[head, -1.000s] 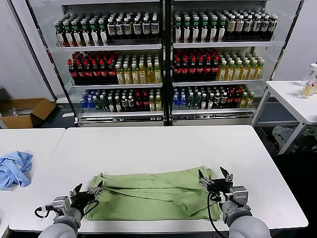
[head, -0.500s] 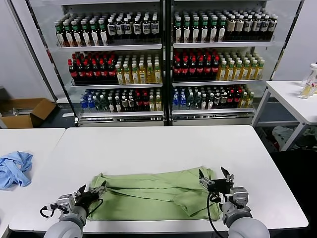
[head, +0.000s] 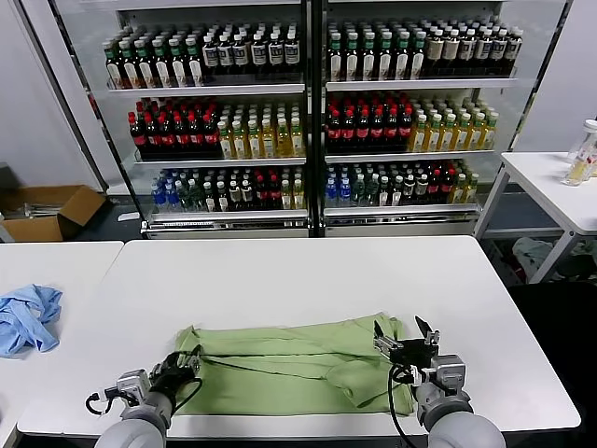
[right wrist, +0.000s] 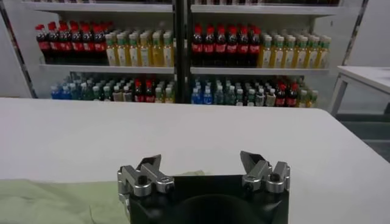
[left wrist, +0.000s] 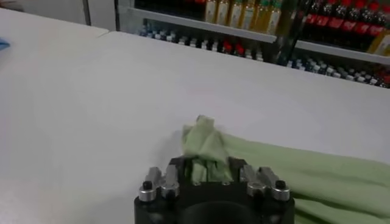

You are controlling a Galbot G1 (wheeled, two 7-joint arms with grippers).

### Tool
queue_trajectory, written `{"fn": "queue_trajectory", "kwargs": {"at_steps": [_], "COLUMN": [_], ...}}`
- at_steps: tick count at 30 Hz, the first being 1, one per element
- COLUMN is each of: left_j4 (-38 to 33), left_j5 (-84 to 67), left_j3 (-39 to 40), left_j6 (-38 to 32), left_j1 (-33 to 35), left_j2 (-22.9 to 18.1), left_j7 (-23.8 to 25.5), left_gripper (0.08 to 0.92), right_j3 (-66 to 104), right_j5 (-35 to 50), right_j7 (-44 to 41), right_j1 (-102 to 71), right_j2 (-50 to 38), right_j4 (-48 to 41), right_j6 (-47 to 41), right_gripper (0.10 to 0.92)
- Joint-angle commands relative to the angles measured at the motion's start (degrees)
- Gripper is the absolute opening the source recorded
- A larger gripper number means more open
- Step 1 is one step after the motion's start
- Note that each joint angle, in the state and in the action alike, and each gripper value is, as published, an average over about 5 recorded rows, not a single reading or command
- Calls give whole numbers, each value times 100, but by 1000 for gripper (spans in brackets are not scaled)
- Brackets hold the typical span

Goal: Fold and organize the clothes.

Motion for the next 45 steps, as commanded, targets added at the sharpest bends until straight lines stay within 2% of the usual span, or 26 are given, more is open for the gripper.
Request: {"fn": "queue_trajectory", "kwargs": {"at_steps": [1, 8, 13, 17, 25, 29, 31, 34, 39, 41, 45], "left_j4": [30, -13, -405, -434, 386, 334, -30, -800, -1914, -1957, -1532], "left_j5": [-33, 266, 476, 798, 1386, 927, 279, -816, -1699, -1642, -1520], "left_j3": [55, -10, -487, -1195, -2894, -3311, -3199, -2629, -783, -151, 440], "left_j6": [13, -169, -168, 62, 373, 378, 381, 384, 384, 383, 381], "left_j1": [7, -14, -15, 99, 592, 698, 659, 562, 402, 221, -173], "left_j2": [-28, -6, 365, 709, 1136, 1276, 1252, 1075, 581, 357, 77], "left_j7": [-22, 74, 156, 308, 414, 341, 188, 4, -3, 39, 189], "left_gripper": [395, 196, 96, 91, 91, 91, 91, 91, 91, 91, 91], "right_j3": [1, -47, -43, -13, 52, 105, 116, 135, 203, 233, 304], "right_j5": [-18, -20, -25, -18, 32, 46, 42, 21, -31, -69, -118], "right_j7": [-1, 11, 14, 17, 12, 9, 12, 20, 45, 48, 42], "right_j1": [-14, -15, -5, 33, 179, 207, 166, 99, -32, -111, -258], "right_j2": [18, 79, 54, 18, -85, -68, -46, -31, -7, 16, 52], "right_j4": [3, 25, 35, 62, 132, 173, 197, 208, 245, 253, 247], "right_j6": [1, 0, 0, 0, 0, 0, -1, 0, -1, -1, -1], "right_gripper": [823, 823, 823, 823, 823, 823, 823, 823, 823, 823, 823]}}
